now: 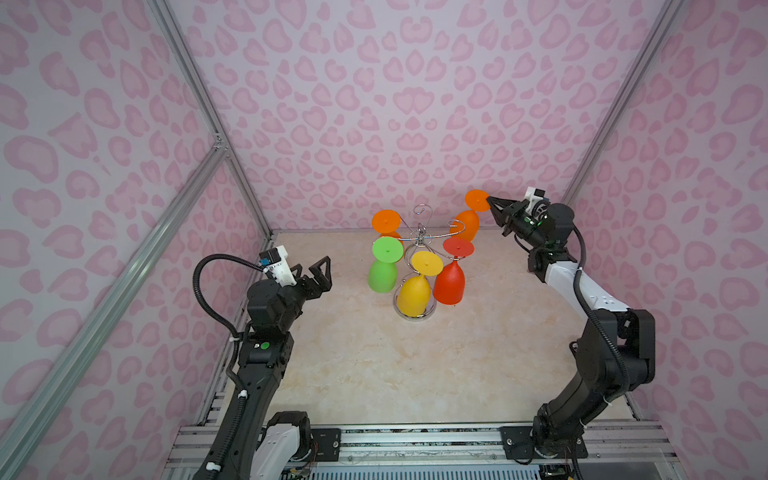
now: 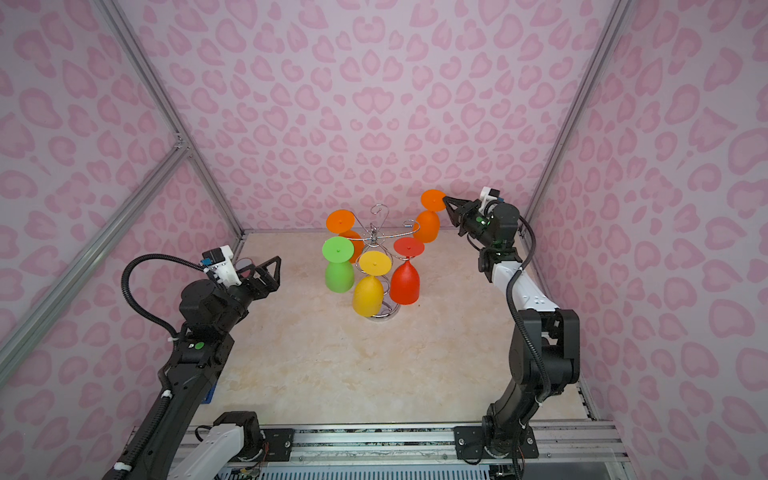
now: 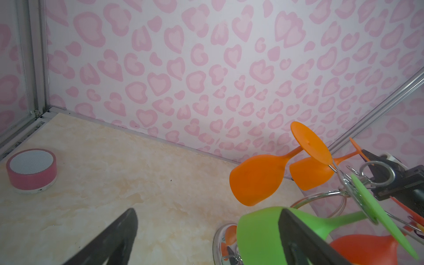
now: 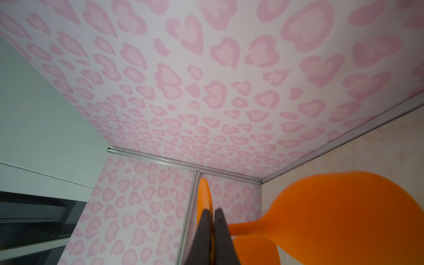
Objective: Take the wine glass off the wine glass rack
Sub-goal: 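Lift the orange glass up with the right gripper while the left gripper rises toward it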
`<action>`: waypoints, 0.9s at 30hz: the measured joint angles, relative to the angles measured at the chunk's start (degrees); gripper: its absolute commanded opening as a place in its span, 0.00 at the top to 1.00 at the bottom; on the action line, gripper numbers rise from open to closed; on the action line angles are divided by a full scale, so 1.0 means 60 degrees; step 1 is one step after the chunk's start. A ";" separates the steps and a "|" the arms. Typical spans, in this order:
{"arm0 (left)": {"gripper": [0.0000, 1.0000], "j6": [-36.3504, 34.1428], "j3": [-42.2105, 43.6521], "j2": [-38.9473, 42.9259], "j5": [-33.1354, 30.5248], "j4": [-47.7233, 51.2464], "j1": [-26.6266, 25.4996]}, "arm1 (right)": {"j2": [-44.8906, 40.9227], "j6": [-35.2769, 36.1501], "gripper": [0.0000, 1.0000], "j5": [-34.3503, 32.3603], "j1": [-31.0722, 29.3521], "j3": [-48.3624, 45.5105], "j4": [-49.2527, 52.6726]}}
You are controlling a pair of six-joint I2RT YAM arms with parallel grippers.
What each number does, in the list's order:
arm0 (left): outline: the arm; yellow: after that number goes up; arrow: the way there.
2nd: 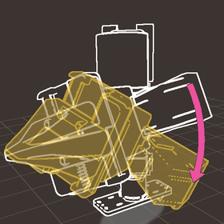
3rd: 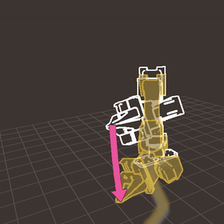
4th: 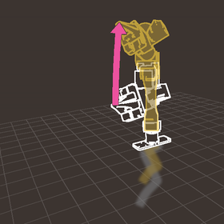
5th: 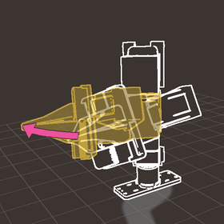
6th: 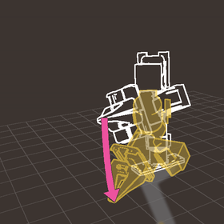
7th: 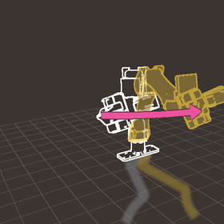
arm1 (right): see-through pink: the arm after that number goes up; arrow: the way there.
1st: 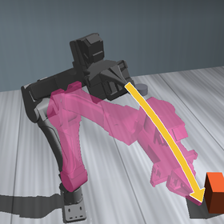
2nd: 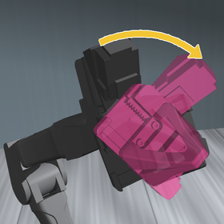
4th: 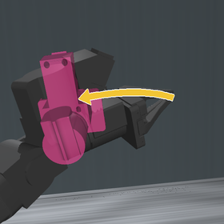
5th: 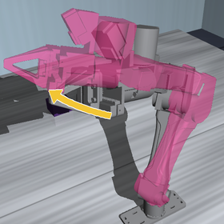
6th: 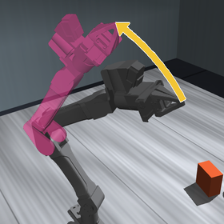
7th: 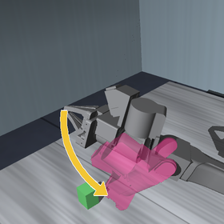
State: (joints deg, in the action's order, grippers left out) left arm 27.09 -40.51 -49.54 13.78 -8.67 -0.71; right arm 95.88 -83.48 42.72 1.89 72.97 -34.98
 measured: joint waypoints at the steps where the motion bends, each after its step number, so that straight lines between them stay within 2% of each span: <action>1: 0.02 0.0004 0.0000 0.0036 0.0066 0.0000 0.0000 | -0.0215 -0.0007 1.00 -0.0029 0.0142 -0.0211 -0.0080; 9: 0.02 0.0240 -0.0339 0.0215 0.0692 -0.0149 -0.0011 | -0.2761 0.0029 1.00 0.0106 0.0834 -0.1949 -0.1042; 13: 0.02 0.0652 -0.0940 -0.0146 0.1676 -0.0820 -0.0080 | -0.4113 0.0255 1.00 0.0168 0.0998 -0.2404 -0.1577; 18: 0.03 0.1494 -0.1792 -0.1049 0.3446 -0.2459 -0.0433 | -0.5610 0.0787 1.00 0.0433 0.1031 -0.2565 -0.2164; 21: 0.06 0.1814 -0.2470 -0.1763 0.4477 -0.3384 -0.0860 | -0.5916 0.0699 1.00 0.0601 0.0943 -0.2645 -0.3075; 23: 0.08 0.1993 -0.2940 -0.2269 0.5049 -0.3898 -0.1202 | -0.5778 0.0219 1.00 0.0637 0.0750 -0.2663 -0.3989; 27: 0.10 0.2084 -0.3770 -0.3253 0.6116 -0.4830 -0.1869 | -0.5104 -0.0845 1.00 0.0710 -0.0248 -0.2415 -0.5850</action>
State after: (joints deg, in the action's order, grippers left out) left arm 39.59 -63.13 -69.06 50.48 -37.65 -11.92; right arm 65.25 -88.55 46.98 0.40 58.48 -70.08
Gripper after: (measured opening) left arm 0.912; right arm 0.049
